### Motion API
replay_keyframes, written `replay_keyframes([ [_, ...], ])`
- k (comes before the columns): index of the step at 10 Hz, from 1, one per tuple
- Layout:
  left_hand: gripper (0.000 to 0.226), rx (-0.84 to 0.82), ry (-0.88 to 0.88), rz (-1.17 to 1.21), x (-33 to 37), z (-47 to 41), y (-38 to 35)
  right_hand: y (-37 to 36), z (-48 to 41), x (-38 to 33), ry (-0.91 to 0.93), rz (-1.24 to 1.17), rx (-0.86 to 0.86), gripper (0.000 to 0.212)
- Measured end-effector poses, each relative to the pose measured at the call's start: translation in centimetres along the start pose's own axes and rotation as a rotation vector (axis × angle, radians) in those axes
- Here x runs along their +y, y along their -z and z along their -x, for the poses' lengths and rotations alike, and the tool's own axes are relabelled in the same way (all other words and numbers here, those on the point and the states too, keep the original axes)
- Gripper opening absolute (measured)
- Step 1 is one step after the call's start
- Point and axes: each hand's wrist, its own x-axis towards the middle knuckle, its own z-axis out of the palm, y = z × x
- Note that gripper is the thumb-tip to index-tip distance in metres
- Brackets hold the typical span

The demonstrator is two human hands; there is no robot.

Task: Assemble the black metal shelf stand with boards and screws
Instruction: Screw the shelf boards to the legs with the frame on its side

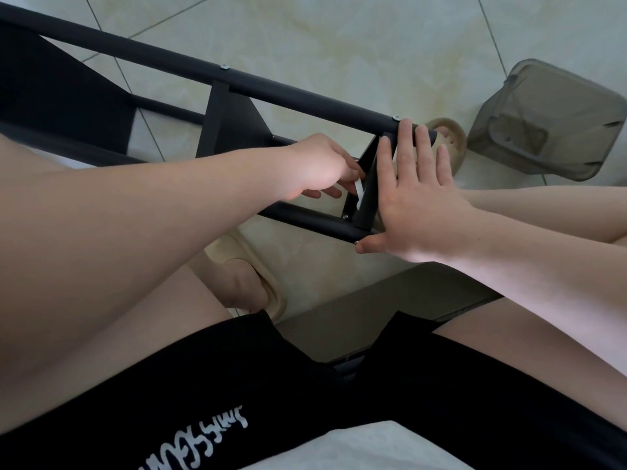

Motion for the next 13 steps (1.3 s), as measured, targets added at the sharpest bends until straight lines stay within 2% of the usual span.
replay_keyframes([
  [3, 0.010, -0.050, -0.021, 0.015, 0.08, 0.08, 0.03, -0.02, -0.01, 0.02, 0.003, -0.010, 0.009, 0.144],
  [5, 0.011, -0.030, -0.034, -0.070, 0.29, 0.08, 0.23, 0.11, 0.02, 0.02, 0.003, -0.004, -0.002, 0.143],
  [7, 0.011, -0.026, -0.032, -0.023, 0.72, 0.32, 0.27, 0.37, 0.11, -0.01, 0.001, -0.014, -0.015, 0.143],
  [13, 0.015, -0.115, 0.070, -0.031, 0.94, 0.62, -0.03, 0.19, -0.01, 0.05, 0.005, -0.012, -0.013, 0.143],
])
